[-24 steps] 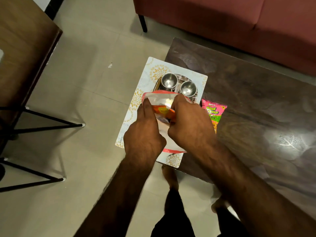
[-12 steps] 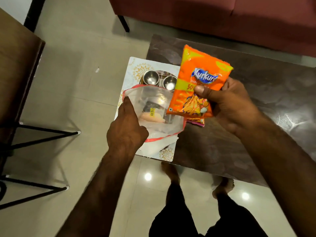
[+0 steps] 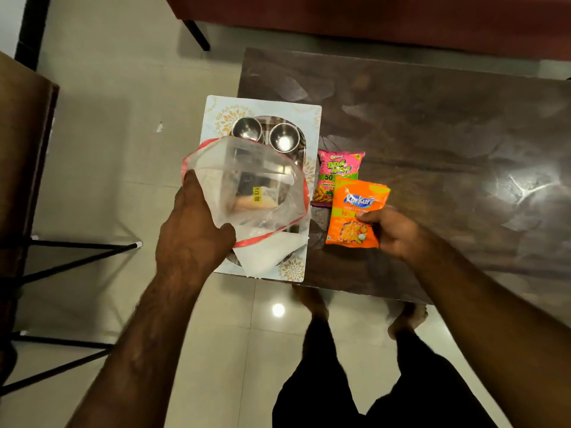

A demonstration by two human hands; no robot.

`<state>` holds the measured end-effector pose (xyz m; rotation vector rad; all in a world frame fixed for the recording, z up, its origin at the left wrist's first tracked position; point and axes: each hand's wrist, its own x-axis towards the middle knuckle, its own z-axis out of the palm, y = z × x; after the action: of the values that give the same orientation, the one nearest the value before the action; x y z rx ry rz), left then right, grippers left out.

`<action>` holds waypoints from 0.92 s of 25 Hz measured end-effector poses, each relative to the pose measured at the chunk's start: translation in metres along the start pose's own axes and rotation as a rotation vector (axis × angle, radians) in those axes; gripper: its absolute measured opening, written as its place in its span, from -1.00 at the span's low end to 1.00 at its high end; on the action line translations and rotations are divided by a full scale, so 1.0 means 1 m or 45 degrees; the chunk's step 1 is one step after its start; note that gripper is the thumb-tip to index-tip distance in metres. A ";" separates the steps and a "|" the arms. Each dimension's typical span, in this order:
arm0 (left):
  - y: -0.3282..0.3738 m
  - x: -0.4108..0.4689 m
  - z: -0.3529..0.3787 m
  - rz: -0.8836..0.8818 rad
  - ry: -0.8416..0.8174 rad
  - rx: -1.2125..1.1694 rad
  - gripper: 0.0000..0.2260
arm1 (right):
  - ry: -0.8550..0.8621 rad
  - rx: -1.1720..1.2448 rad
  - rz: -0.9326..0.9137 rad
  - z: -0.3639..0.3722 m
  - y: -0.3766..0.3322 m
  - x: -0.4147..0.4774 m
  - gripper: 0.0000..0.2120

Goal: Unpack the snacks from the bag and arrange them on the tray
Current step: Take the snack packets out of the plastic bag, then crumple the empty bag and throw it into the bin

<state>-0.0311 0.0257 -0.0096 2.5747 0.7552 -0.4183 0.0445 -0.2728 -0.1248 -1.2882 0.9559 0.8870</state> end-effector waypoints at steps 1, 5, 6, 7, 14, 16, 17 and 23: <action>-0.002 0.000 0.001 0.007 0.011 0.002 -0.11 | 0.020 -0.052 0.029 0.002 0.011 0.011 -0.57; -0.009 -0.003 0.004 0.045 0.048 -0.018 -0.15 | 0.106 -0.183 0.042 0.019 0.043 0.044 -0.59; -0.010 -0.005 0.004 0.053 0.047 -0.033 -0.14 | 0.115 -0.205 0.031 0.023 0.048 0.050 -0.60; -0.011 -0.006 0.005 0.053 0.039 -0.049 -0.13 | 0.105 -0.216 0.022 0.026 0.052 0.056 -0.60; -0.007 -0.015 0.007 0.035 -0.017 -0.239 -0.12 | 0.451 -1.169 -0.358 0.009 0.040 0.009 -0.59; -0.003 -0.018 0.003 0.010 -0.026 -0.344 -0.14 | 0.332 -1.197 -0.697 0.008 0.034 -0.017 -0.49; 0.000 -0.020 0.000 0.005 -0.030 -0.399 -0.15 | 0.221 -1.185 -0.819 0.013 0.032 -0.029 -0.39; 0.019 -0.038 -0.024 0.035 -0.066 -0.880 -0.40 | -0.300 -1.083 -1.276 0.073 0.000 -0.100 -0.02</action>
<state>-0.0469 0.0055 0.0318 1.9163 0.6921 -0.1685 0.0136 -0.2003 -0.0292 -2.0191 -0.3711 0.5920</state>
